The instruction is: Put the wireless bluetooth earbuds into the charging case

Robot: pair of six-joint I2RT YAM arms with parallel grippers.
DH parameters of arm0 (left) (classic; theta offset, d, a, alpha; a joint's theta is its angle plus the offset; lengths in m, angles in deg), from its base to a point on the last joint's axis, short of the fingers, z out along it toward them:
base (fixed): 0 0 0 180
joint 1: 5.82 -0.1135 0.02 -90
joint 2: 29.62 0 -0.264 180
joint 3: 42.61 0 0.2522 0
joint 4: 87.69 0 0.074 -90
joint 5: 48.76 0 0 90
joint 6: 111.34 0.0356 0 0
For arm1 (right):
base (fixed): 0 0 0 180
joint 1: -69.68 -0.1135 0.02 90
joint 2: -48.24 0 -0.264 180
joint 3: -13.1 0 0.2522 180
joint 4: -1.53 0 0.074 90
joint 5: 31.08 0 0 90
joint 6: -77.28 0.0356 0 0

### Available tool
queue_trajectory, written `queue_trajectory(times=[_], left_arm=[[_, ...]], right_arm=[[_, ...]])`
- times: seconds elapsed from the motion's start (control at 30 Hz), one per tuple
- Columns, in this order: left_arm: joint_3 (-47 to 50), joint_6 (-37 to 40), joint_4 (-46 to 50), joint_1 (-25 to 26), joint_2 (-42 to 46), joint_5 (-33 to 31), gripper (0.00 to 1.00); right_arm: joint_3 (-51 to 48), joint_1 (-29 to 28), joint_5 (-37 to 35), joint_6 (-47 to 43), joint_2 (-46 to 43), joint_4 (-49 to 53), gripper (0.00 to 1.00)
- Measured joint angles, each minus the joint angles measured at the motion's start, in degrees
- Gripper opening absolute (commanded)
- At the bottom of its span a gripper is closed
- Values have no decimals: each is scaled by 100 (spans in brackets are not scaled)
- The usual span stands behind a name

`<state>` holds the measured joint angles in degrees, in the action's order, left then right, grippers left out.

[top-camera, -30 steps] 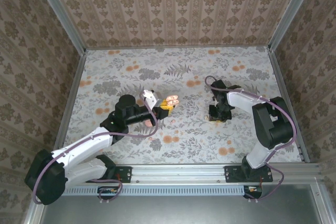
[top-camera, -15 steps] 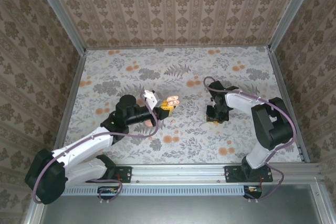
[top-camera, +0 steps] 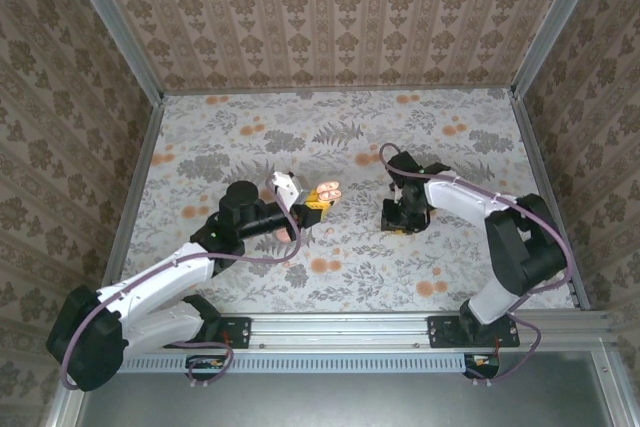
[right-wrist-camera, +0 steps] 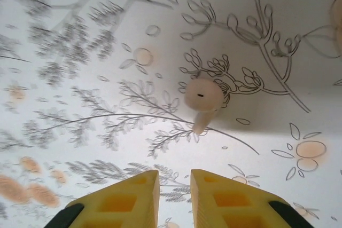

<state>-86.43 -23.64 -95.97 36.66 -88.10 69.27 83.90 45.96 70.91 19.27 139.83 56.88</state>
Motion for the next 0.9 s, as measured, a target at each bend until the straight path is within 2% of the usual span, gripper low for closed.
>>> queue_trajectory(times=[0.2, 0.4, 0.9], left_arm=[[0, 7, -2, 7, 0, -4, 0], [0, 44, -2, 24, 0, -22, 0], [0, 103, 0, 24, -4, -85, 0]], right_arm=[[186, 68, -275, 105, -120, 52, 35], [317, 70, -428, 149, 275, 50, 42], [656, 68, -717, 74, 1064, 92, 38]])
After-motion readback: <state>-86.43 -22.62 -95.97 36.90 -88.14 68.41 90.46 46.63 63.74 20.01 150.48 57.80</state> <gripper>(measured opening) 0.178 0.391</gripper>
